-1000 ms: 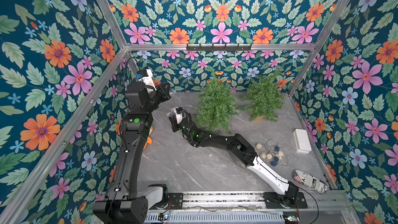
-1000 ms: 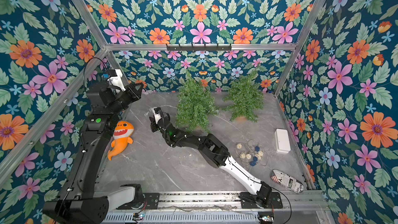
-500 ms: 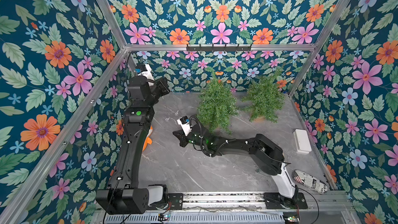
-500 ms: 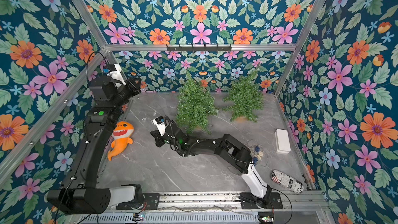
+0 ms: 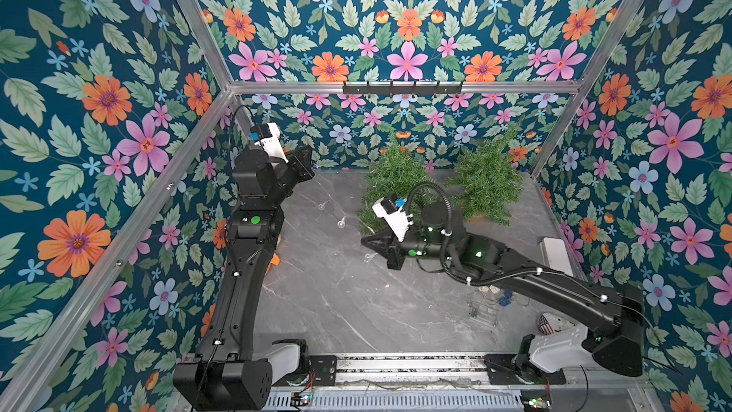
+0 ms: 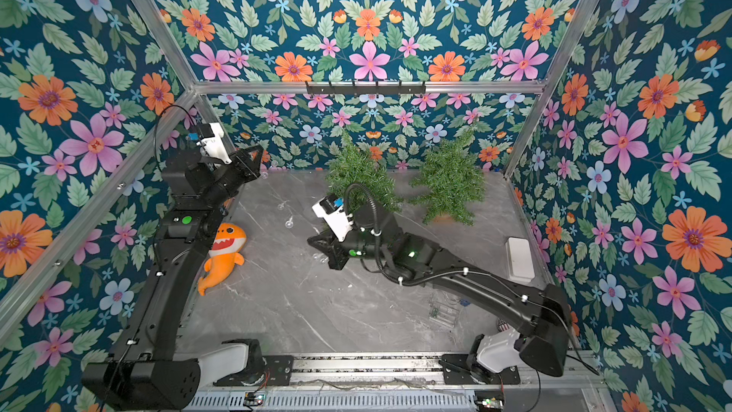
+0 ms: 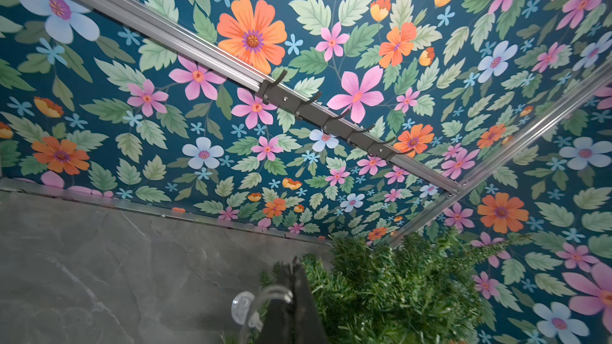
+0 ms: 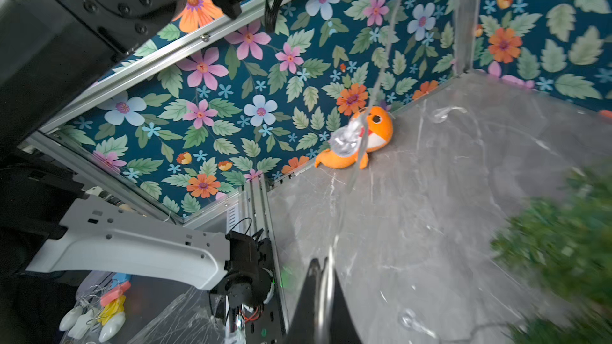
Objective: Wrap string light around the christmas tree
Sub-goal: Wrap the light string around the Christmas tree.
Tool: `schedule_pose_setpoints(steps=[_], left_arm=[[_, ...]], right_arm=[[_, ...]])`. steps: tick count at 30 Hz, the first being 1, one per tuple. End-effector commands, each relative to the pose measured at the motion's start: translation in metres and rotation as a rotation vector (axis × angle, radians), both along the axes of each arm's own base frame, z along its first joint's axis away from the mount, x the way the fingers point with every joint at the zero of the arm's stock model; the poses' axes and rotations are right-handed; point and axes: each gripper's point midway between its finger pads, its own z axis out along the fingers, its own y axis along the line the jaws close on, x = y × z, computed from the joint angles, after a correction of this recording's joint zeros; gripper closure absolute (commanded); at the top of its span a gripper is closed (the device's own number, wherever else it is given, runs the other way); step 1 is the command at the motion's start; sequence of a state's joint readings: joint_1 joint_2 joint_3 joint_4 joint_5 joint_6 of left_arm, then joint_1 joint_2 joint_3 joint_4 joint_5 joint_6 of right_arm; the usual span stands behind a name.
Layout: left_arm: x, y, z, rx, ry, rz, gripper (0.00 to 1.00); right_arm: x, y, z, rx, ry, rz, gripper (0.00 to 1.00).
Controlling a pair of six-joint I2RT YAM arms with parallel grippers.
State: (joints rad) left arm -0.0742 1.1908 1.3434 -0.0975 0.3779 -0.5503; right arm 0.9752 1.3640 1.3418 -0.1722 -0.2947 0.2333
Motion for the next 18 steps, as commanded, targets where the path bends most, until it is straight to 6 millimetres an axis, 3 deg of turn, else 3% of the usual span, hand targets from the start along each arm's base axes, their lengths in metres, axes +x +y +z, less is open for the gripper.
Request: schedule_pose_setpoints(steps=[1, 5, 8, 13, 15, 18], left_arm=[[-0.013, -0.020, 0.017, -0.028, -0.075, -0.083, 1.00], [-0.023, -0.043, 0.024, -0.027, -0.128, -0.123, 1.00], [-0.022, -0.059, 0.017, -0.034, -0.128, -0.152, 1.00], [-0.015, -0.067, 0.010, -0.034, -0.135, -0.155, 1.00], [-0.010, -0.071, 0.006, -0.026, -0.129, -0.156, 1.00], [-0.007, -0.083, -0.001, 0.006, -0.132, -0.180, 1.00]], right_arm=[[-0.002, -0.042, -0.021, -0.186, 0.059, -0.056, 1.00], [0.005, -0.079, 0.007, -0.226, 0.081, -0.127, 1.00], [0.002, -0.095, 0.028, -0.196, 0.143, -0.149, 1.00], [-0.033, -0.084, 0.066, -0.041, 0.234, 0.007, 1.00], [-0.024, -0.095, 0.061, -0.084, 0.229, -0.046, 1.00], [0.007, -0.133, 0.056, -0.065, 0.317, -0.185, 1.00]])
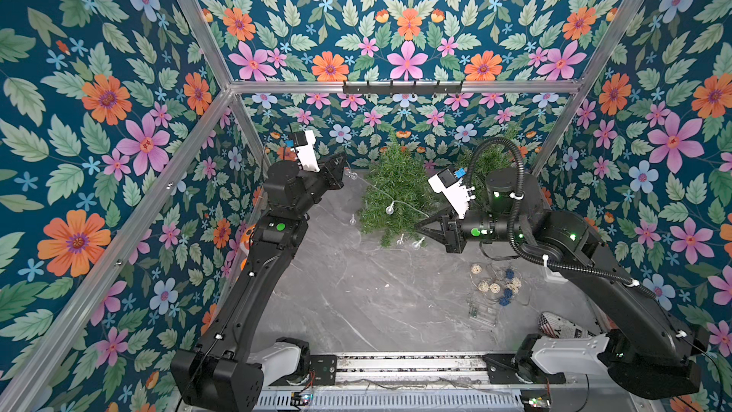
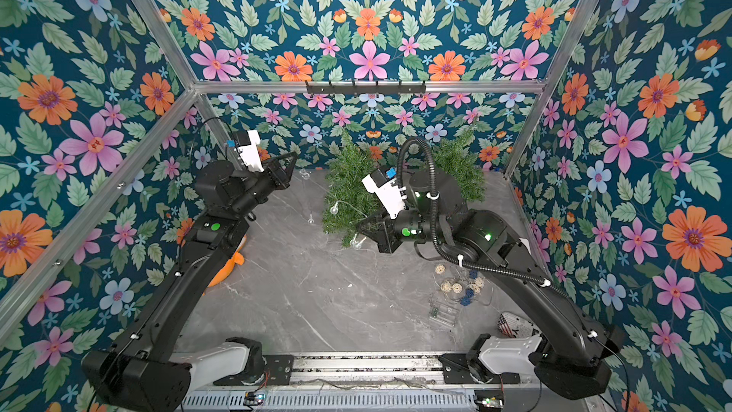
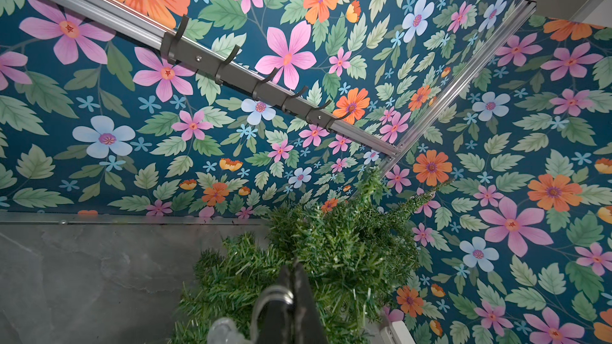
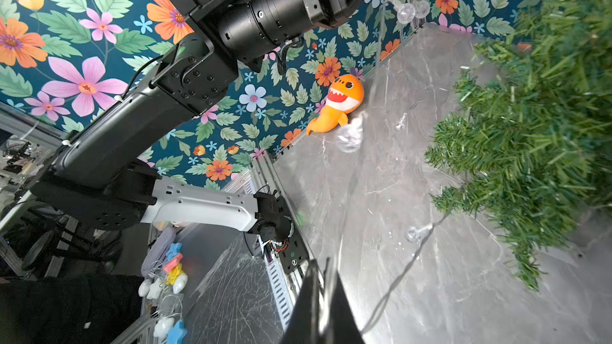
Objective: Wrap string light around the christmas tree
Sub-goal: Wrap the light string around the Christmas tree.
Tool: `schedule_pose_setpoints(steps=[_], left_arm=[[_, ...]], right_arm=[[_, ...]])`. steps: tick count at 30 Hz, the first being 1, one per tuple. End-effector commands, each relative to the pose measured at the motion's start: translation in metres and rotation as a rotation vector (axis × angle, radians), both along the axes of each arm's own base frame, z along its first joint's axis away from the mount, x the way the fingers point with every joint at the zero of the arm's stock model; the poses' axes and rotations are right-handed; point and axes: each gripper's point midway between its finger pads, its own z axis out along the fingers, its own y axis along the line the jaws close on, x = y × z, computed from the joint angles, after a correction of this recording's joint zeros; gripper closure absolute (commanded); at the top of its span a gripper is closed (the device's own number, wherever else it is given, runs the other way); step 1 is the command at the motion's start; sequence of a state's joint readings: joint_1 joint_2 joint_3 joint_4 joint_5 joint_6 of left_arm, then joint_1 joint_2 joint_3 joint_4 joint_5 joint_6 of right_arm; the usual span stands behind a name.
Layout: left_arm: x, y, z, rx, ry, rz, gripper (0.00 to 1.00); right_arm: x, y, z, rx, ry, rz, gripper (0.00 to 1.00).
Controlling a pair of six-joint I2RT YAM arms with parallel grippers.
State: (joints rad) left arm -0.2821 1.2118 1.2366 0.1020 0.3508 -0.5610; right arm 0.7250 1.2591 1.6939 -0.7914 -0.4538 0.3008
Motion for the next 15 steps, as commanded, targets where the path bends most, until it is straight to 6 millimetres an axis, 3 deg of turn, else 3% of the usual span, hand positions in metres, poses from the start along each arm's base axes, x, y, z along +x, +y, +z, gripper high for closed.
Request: schedule_pose_setpoints(steps=[1, 3, 5, 12, 15], left_arm=[[0.001, -0.009, 0.008, 0.035, -0.072, -0.005, 1.00], [0.001, -0.016, 0.004, 0.055, -0.079, -0.020, 1.00], [0.004, -0.025, -0.005, 0.063, -0.074, -0.043, 1.00], [0.020, -0.056, -0.031, 0.104, -0.039, -0.094, 1.00], [0.023, -0.063, -0.040, 0.132, -0.023, -0.114, 1.00]], right_arm=[[0.018, -0.035, -0.011, 0.007, 0.119, -0.118, 1.00], [0.041, -0.059, -0.032, -0.095, 0.121, -0.264, 1.00], [0.059, -0.068, -0.044, -0.197, 0.107, -0.335, 1.00], [0.142, -0.098, -0.036, -0.366, -0.078, -0.588, 1.00], [0.172, -0.101, -0.033, -0.340, -0.081, -0.621, 1.00]])
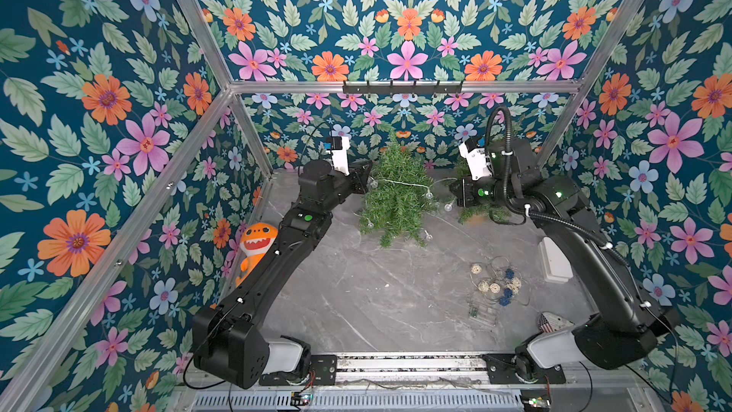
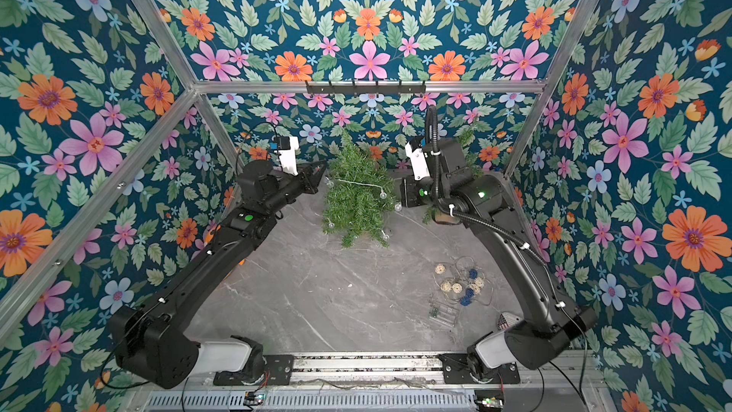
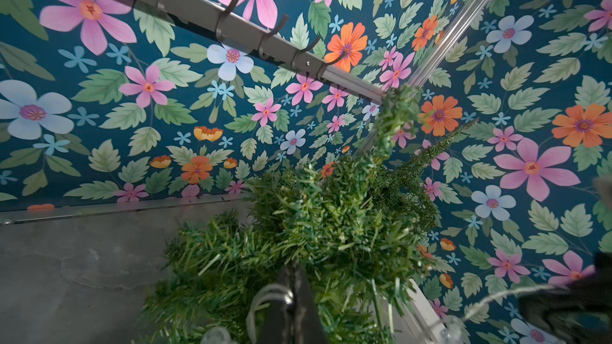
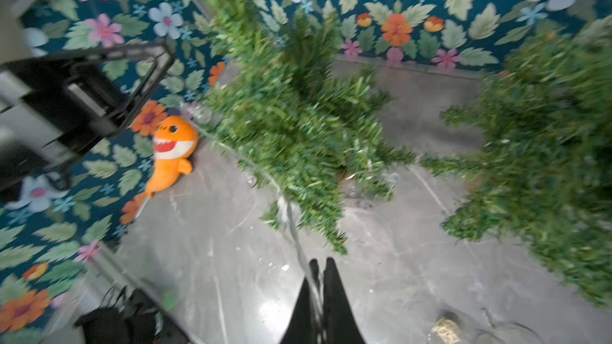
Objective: Wrap string light around the christmas tree
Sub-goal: Wrap the light string around the Christmas tree.
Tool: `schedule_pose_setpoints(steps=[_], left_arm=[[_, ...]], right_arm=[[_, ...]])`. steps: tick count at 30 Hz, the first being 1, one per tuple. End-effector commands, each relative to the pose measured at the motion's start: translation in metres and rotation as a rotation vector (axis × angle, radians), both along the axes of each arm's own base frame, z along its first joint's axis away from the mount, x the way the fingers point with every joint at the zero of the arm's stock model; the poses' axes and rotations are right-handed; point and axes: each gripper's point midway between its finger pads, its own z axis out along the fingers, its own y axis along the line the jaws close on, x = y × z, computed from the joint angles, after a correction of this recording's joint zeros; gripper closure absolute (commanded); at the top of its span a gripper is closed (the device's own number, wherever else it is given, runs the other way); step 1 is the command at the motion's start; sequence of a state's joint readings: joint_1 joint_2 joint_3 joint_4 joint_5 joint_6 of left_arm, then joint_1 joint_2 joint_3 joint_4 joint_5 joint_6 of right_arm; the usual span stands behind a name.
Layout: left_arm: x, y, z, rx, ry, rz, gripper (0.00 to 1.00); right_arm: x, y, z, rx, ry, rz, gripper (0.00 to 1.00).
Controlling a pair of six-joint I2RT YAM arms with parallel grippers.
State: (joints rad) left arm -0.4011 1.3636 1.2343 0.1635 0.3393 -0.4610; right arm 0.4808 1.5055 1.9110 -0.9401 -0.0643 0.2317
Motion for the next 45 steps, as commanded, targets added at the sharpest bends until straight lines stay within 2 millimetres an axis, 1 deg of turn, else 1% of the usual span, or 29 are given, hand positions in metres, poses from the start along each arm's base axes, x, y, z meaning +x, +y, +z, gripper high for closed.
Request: schedule_pose_setpoints(steps=[1, 2, 4, 6, 10, 12, 14, 17, 20, 23, 27, 29, 33, 35, 36, 37, 40, 42, 43, 45], left_arm=[[0.001, -0.005, 0.007, 0.029, -0.048, -0.015, 1.00], [0.002, -0.007, 0.004, 0.041, -0.042, -0.016, 1.00], [0.002, -0.004, 0.001, 0.060, -0.033, -0.003, 0.93], [0.001, -0.001, -0.003, 0.089, -0.025, 0.007, 0.85], [-0.009, 0.006, -0.005, 0.127, -0.033, 0.014, 0.69], [-0.012, 0.010, -0.007, 0.140, -0.028, 0.011, 0.58], [-0.012, 0.013, -0.009, 0.142, -0.019, 0.000, 0.50], [-0.011, 0.020, -0.010, 0.141, -0.004, -0.009, 0.44], [-0.011, 0.024, -0.008, 0.147, -0.007, -0.014, 0.41], [-0.010, 0.026, -0.011, 0.163, -0.008, -0.014, 0.40], [-0.009, 0.027, -0.018, 0.180, -0.011, -0.007, 0.39], [-0.008, 0.028, -0.021, 0.183, -0.013, -0.002, 0.38], [-0.007, 0.028, -0.024, 0.190, -0.017, -0.001, 0.38], [-0.007, 0.028, -0.025, 0.192, -0.022, 0.001, 0.37], [-0.008, 0.028, -0.026, 0.193, -0.024, 0.002, 0.37], [-0.007, 0.029, -0.027, 0.195, -0.022, 0.004, 0.36], [-0.007, 0.030, -0.031, 0.201, -0.017, 0.005, 0.35], [-0.009, 0.030, -0.035, 0.208, -0.011, 0.008, 0.35], [-0.009, 0.031, -0.036, 0.211, -0.011, 0.009, 0.35], [-0.010, 0.031, -0.039, 0.219, -0.007, 0.009, 0.35]], right_arm=[[0.033, -0.012, 0.009, -0.046, -0.077, -0.072, 1.00], [0.042, -0.010, 0.013, -0.038, -0.099, -0.071, 1.00], [0.058, -0.005, 0.015, -0.027, -0.115, -0.065, 1.00], [0.079, 0.007, 0.002, -0.033, -0.097, -0.035, 1.00], [0.105, 0.016, -0.020, -0.086, -0.072, -0.025, 1.00], [0.114, 0.020, -0.034, -0.102, -0.053, -0.012, 1.00], [0.122, 0.027, -0.046, -0.084, -0.023, 0.017, 1.00], [0.128, 0.041, -0.061, -0.064, 0.027, 0.070, 1.00], [0.129, 0.045, -0.071, -0.069, 0.057, 0.092, 1.00], [0.131, 0.042, -0.069, -0.060, 0.051, 0.093, 1.00], [0.135, 0.036, -0.048, -0.050, 0.013, 0.089, 1.00], [0.137, 0.036, -0.033, -0.038, -0.016, 0.096, 1.00], [0.138, 0.040, -0.010, -0.005, -0.064, 0.109, 1.00], [0.140, 0.043, -0.008, 0.013, -0.072, 0.112, 1.00], [0.142, 0.044, -0.011, 0.017, -0.070, 0.113, 1.00], [0.144, 0.045, -0.019, 0.017, -0.056, 0.115, 1.00], [0.148, 0.050, -0.060, -0.002, 0.030, 0.126, 1.00], [0.145, 0.053, -0.083, 0.002, 0.087, 0.143, 1.00], [0.142, 0.055, -0.088, 0.010, 0.102, 0.152, 1.00], [0.134, 0.058, -0.090, 0.035, 0.113, 0.175, 0.93]])
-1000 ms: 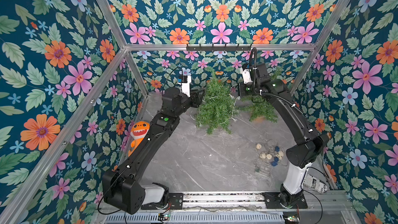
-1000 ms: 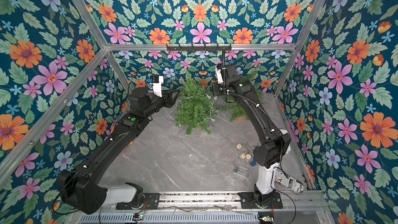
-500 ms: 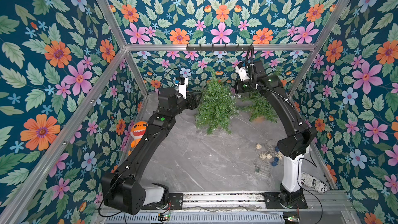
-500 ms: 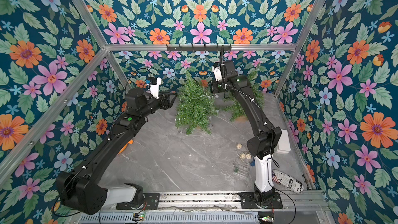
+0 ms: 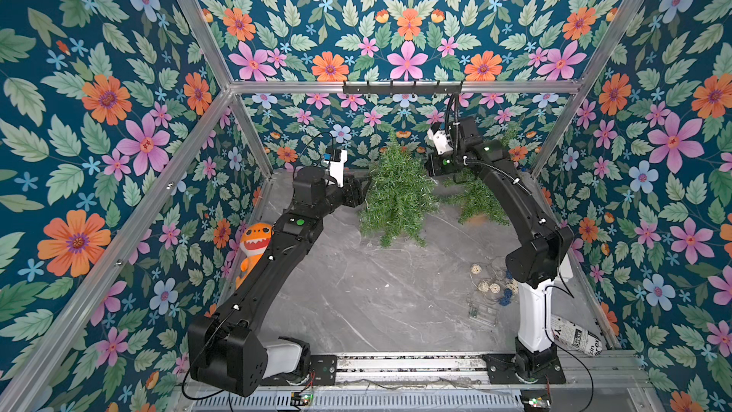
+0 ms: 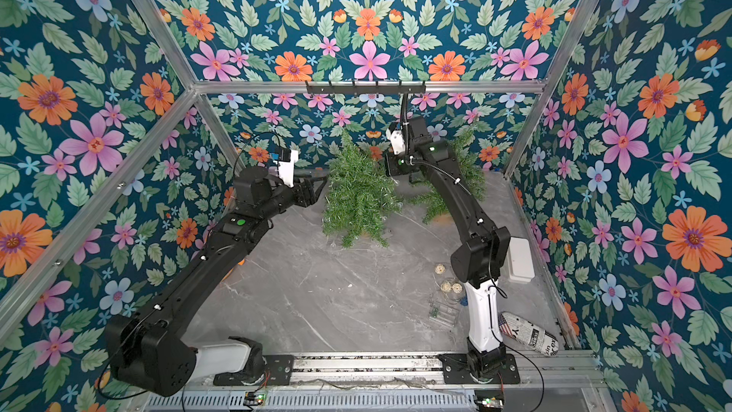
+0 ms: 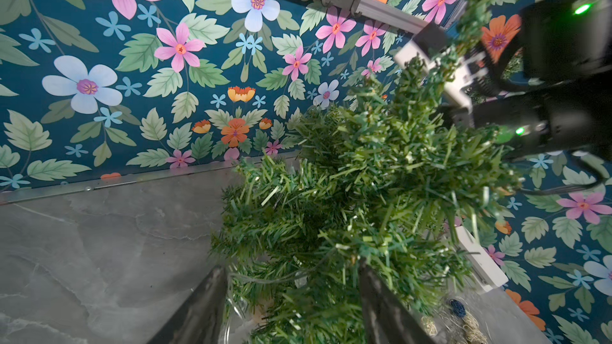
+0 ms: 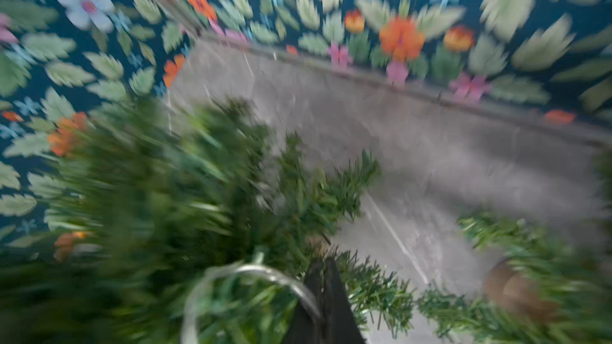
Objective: Wrap string light around the christmas tree
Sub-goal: Wrap the light string around the Christmas tree.
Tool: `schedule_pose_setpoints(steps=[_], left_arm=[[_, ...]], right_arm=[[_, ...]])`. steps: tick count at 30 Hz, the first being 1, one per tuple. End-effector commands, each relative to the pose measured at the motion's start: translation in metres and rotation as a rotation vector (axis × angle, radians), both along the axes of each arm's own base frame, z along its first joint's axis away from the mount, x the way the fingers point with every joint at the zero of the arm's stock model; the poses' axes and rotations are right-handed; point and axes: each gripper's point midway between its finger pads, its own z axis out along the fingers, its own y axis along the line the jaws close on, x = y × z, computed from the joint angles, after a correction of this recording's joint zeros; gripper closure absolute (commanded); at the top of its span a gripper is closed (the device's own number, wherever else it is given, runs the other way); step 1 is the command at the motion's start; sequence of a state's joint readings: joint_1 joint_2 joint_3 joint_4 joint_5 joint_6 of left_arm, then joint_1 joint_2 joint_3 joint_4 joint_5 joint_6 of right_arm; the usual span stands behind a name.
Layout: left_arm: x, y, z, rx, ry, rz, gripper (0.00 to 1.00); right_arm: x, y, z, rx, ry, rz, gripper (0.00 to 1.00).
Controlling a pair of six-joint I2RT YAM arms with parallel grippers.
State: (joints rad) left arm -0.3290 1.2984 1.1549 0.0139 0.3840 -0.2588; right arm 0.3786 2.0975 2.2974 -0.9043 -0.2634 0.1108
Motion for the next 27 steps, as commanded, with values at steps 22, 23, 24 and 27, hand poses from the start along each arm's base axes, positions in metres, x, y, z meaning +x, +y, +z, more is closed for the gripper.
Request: schedule_pose_setpoints(steps=[22, 23, 24, 27], left_arm=[[-0.008, 0.005, -0.009, 0.005, -0.003, 0.012, 0.34], [-0.009, 0.006, -0.009, 0.004, -0.005, 0.012, 0.34], [-0.010, 0.005, -0.010, 0.005, -0.004, 0.011, 0.34], [-0.008, 0.004, -0.015, 0.003, 0.008, 0.008, 0.34]], right_arm=[[-0.080, -0.034, 0.033, 0.123, 0.100, 0.005, 0.39], [-0.083, -0.035, 0.037, 0.136, 0.086, 0.001, 0.39], [-0.087, -0.037, 0.039, 0.149, 0.076, -0.003, 0.39], [-0.095, -0.038, 0.040, 0.175, 0.069, -0.013, 0.39]])
